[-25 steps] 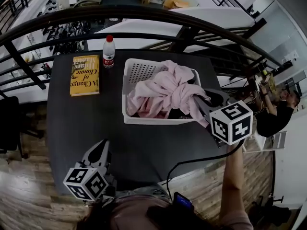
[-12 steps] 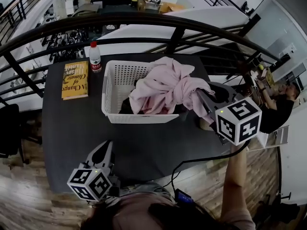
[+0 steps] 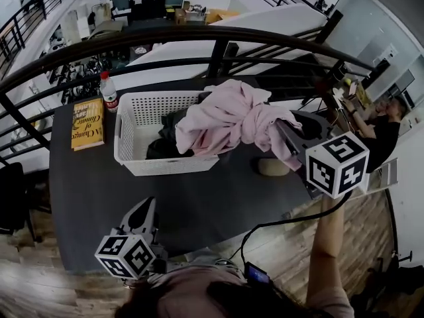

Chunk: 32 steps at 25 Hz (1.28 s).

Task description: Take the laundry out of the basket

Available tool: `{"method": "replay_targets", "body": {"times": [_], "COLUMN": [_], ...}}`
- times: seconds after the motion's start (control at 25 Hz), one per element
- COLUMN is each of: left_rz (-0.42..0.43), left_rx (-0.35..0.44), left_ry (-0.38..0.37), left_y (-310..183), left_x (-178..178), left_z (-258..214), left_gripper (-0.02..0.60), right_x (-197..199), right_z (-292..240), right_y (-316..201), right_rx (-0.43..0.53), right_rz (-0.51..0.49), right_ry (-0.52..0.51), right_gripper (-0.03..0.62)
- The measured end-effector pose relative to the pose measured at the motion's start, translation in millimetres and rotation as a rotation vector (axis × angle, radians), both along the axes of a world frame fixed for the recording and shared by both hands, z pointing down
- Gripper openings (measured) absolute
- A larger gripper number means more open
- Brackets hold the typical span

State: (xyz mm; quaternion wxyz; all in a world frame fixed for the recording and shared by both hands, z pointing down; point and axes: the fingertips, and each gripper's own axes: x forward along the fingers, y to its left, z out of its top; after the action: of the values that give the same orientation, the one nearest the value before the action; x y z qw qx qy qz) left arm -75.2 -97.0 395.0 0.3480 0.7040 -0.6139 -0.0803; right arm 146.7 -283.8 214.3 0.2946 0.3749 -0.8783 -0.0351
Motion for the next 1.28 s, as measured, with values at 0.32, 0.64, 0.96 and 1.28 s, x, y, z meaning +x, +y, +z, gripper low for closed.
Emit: {"method": "replay_targets", "body": {"times": [0.32, 0.64, 0.96, 1.28], "left_rz": [0.060, 0.085, 0.108, 0.127], "left_rx": [0.001, -0.003, -0.006, -0.011], "left_ry": [-0.005, -0.022, -0.035, -0.043], "left_y": [-12, -12, -20, -27], "left_x": [17, 69, 102, 132], "left_z": [26, 16, 15, 15], "left_gripper": [-0.003, -0.003, -0.003, -0.002], "right_x": [24, 87, 116, 148], "right_z": [19, -3, -8, -4], "right_y": [-3, -1, -6, -14], "right_rx": [-0.010, 0.018, 0.046, 0.054], "right_rz": [0.044, 0.078, 0.073, 0.095], "right_ry": [-0.082, -0.145, -0.163, -0.147], "right_gripper": [0.097, 0.097, 0.097, 0.098]}}
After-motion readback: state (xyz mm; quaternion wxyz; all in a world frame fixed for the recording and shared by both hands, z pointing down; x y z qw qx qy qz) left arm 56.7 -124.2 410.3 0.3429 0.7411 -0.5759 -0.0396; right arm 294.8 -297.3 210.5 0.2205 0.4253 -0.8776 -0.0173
